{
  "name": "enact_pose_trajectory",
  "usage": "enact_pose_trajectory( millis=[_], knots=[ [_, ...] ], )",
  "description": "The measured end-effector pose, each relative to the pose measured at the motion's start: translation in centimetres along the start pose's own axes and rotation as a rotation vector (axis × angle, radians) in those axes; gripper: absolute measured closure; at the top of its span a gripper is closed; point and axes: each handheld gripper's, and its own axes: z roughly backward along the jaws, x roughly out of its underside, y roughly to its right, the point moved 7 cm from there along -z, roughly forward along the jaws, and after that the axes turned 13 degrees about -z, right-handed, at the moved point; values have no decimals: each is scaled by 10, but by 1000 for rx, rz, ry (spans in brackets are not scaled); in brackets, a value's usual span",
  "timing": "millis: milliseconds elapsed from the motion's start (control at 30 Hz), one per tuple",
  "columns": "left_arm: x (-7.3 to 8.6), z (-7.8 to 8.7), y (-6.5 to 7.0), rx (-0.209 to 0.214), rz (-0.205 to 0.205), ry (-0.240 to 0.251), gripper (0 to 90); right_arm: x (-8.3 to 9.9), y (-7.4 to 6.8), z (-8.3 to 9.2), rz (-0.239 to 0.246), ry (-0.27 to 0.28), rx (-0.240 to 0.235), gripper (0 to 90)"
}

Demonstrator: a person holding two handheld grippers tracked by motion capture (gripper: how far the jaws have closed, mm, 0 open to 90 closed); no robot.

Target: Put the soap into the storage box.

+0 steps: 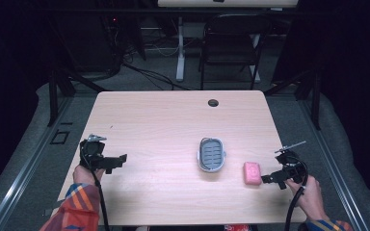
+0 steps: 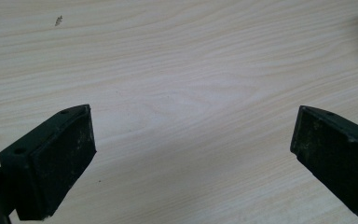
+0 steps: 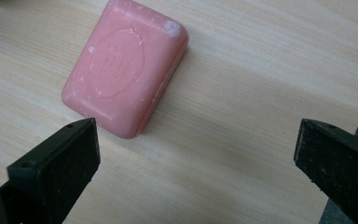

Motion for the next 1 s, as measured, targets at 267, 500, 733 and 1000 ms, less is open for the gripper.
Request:
enact_pose_trajectory(
  millis=[267, 500, 733, 1000],
  knots=[
    [2, 2, -1, -7, 3, 2, 0, -2, -6, -2, 0, -11, 5, 23],
    [2, 2, -1, -5, 4, 0, 0, -3, -10, 0, 3, -2, 0, 54],
    [1, 1, 0, -7, -4, 0, 0, -5, -19, 0, 24, -10, -9, 0],
    [-1, -1, 2, -1, -12, -5, 0, -9, -27, -3, 37, -25, -12, 0]
  ],
)
